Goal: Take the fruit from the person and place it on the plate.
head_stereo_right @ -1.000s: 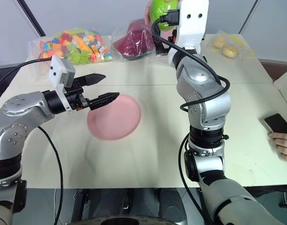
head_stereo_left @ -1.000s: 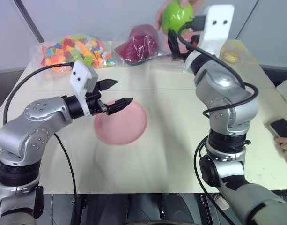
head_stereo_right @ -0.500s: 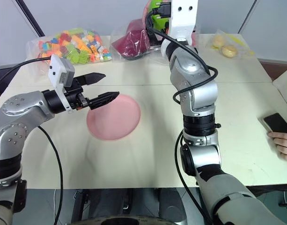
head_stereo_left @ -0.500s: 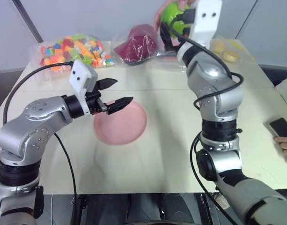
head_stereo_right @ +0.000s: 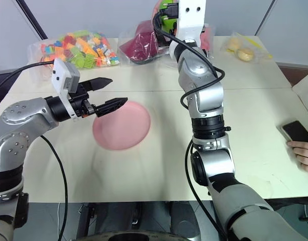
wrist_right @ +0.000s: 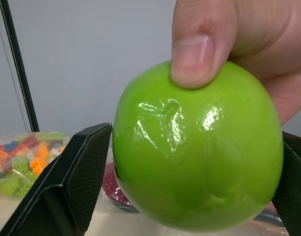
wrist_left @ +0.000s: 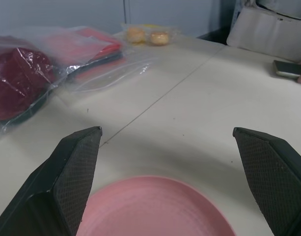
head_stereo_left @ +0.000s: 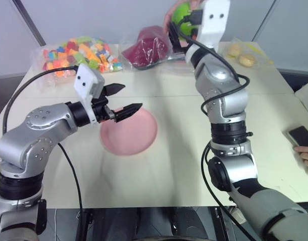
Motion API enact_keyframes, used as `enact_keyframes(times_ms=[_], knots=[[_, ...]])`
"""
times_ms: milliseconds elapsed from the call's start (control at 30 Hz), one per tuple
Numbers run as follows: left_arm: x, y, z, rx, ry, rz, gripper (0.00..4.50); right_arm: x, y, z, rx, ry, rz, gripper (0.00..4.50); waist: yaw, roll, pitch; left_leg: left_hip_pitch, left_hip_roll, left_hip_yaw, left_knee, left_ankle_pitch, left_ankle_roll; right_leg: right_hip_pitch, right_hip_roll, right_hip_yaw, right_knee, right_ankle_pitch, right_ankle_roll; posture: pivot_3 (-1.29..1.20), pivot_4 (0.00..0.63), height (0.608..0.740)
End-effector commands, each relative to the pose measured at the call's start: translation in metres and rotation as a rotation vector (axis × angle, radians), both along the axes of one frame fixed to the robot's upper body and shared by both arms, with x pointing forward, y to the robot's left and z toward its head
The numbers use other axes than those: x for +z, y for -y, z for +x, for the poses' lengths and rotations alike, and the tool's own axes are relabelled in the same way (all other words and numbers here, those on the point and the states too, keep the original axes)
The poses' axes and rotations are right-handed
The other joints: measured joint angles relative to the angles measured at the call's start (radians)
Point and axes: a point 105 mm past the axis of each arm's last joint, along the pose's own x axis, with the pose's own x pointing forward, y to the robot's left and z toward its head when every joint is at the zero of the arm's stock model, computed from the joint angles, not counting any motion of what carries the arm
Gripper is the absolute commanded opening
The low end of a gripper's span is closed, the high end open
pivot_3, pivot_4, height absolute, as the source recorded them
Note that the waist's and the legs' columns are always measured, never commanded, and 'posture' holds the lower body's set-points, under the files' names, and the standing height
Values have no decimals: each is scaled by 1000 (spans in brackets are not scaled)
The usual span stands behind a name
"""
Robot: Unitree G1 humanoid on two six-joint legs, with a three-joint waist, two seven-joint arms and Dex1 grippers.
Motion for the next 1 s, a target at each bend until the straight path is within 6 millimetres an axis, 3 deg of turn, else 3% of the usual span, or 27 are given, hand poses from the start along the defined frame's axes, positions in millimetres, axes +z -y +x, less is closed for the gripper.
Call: enact_keyframes(times_ms=[33,133,533,700,800,1000], knots=[[12,-1,-5,4,60,-4,4500,25,-5,-9,15,95,1,3963,0,0,0,0,0,0,0,0,0,0,0,0,0,0,0,0,150,740],[12,-1,-4,5,61,-5,4500,27,-4,-9,9,107,-8,3056,0,0,0,0,0,0,0,0,0,0,0,0,0,0,0,0,150,740],[11,-4,-2,24,61,-5,4500,17,-6,-15,87,83,-45,3052,0,0,0,0,0,0,0,0,0,0,0,0,0,0,0,0,150,740],[8,-21,3,120,53,15,4500,-14,-27,-38,352,-38,-113,3052,1,0,0,0,0,0,-1,0,0,0,0,0,0,0,0,0,150,740],[4,-35,4,188,37,36,4500,-55,-43,-58,527,-193,-219,3052,2,0,0,0,0,0,-1,0,0,0,0,0,0,0,0,0,150,740],[-1,-56,2,287,17,79,4500,-113,-66,-91,728,-377,-332,3052,2,0,0,0,0,0,-2,0,0,0,0,0,-1,0,0,0,150,740]])
